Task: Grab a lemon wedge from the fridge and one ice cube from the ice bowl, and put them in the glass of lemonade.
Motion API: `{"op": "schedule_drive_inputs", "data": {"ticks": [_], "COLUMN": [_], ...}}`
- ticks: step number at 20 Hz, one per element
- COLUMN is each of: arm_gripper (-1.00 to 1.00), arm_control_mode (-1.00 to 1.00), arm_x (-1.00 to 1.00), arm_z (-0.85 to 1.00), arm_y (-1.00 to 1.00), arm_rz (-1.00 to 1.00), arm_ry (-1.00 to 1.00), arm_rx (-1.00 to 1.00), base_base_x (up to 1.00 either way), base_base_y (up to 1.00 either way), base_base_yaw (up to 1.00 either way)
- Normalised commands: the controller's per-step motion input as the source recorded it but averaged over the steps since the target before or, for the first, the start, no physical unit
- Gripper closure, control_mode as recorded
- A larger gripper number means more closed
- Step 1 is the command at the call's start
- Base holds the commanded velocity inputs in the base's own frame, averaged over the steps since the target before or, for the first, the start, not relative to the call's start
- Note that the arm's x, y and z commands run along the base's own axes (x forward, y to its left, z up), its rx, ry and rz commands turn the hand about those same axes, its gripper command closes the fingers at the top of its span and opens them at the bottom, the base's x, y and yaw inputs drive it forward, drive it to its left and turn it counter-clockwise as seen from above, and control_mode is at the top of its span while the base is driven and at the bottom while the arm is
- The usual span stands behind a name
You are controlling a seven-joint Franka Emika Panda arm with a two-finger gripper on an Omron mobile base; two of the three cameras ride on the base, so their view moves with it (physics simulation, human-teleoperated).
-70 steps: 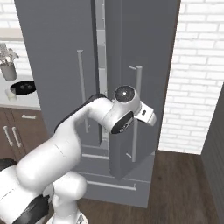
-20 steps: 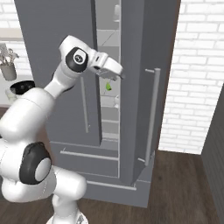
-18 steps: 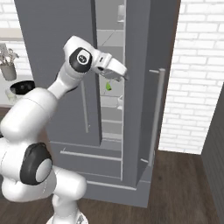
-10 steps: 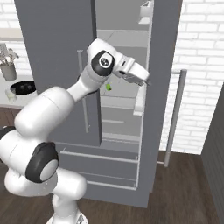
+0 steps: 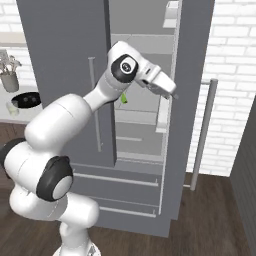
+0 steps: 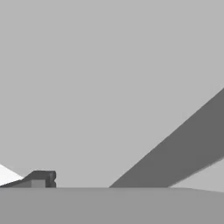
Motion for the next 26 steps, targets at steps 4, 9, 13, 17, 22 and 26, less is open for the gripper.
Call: {"op": "schedule_drive_inputs", "data": {"ticks": [4, 9, 13, 17, 22, 26], "arm_gripper": [-1.00, -1.00, -1.00, -1.00, -1.00, -1.00], "arm_control_mode": [-1.00, -1.00, -1.00, -1.00, -1.00, -1.00], "arm_x": [-0.36, -0.58, -0.73, -0.62, -0.58, -0.25], "arm_z": [0.28, 0.50, 0.16, 0.03, 0.00, -0.25], "arm_y": [-0.05, 0.06, 0.54, 0.98, 1.00, 0.99], "arm_rz": [0.00, 0.00, 0.01, 0.20, 0.40, 0.53], "arm_ry": [-0.01, -0.09, -0.15, -0.13, -0.08, -0.09], "arm_rx": [0.05, 0.02, 0.00, 0.00, 0.01, 0.13], "base_base_x": [0.00, 0.00, 0.00, 0.00, 0.00, 0.00], "base_base_y": [0.00, 0.00, 0.00, 0.00, 0.00, 0.00], "base_base_yaw": [0.00, 0.00, 0.00, 0.00, 0.00, 0.00]}}
